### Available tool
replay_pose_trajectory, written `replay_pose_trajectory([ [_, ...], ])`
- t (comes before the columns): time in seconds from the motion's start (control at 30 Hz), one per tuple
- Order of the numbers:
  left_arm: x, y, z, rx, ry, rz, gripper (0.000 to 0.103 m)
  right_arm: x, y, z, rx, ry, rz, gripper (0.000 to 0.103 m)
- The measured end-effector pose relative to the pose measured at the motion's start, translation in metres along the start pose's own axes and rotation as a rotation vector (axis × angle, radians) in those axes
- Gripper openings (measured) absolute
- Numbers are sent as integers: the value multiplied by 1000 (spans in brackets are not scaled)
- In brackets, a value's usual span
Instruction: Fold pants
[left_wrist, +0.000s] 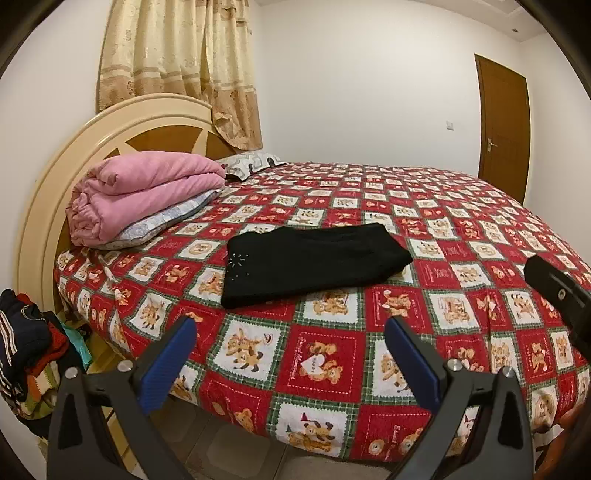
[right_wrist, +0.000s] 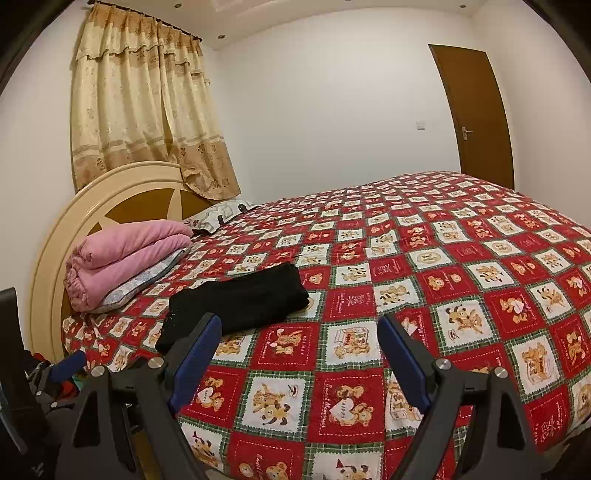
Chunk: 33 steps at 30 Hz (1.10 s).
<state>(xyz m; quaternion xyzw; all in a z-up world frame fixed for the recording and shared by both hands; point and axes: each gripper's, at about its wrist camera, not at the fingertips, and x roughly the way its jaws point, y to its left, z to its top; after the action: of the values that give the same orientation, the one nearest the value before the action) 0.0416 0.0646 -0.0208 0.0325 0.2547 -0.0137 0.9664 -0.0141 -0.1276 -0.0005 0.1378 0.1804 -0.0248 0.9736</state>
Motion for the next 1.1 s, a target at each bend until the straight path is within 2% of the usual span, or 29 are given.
replay_pose_trajectory([
  [0.17, 5, -4, -2, 27, 11, 7, 103, 7, -5, -2, -7, 21, 14, 88],
  [0.33, 36, 12, -6, 4, 93, -5, 103, 36, -21, -12, -19, 113, 29, 87],
  [0.43, 62, 31, 1, 9, 98, 57, 103, 62, -33, -13, -23, 158, 40, 87],
  [0.5, 81, 50, 12, -23, 96, 90, 103, 84, -37, -7, -14, 184, 36, 87],
  [0.7, 129, 81, 27, -104, 162, 170, 103, 128, -29, 8, 5, 214, 28, 87],
  [0.77, 134, 81, 25, -110, 178, 179, 103, 135, -21, 8, -8, 225, 39, 87],
  [1.0, 130, 65, 24, -73, 159, 202, 103, 145, 1, 8, 13, 250, 97, 87],
  [1.1, 124, 62, 25, -83, 151, 196, 103, 138, 6, 12, 27, 234, 119, 87],
])
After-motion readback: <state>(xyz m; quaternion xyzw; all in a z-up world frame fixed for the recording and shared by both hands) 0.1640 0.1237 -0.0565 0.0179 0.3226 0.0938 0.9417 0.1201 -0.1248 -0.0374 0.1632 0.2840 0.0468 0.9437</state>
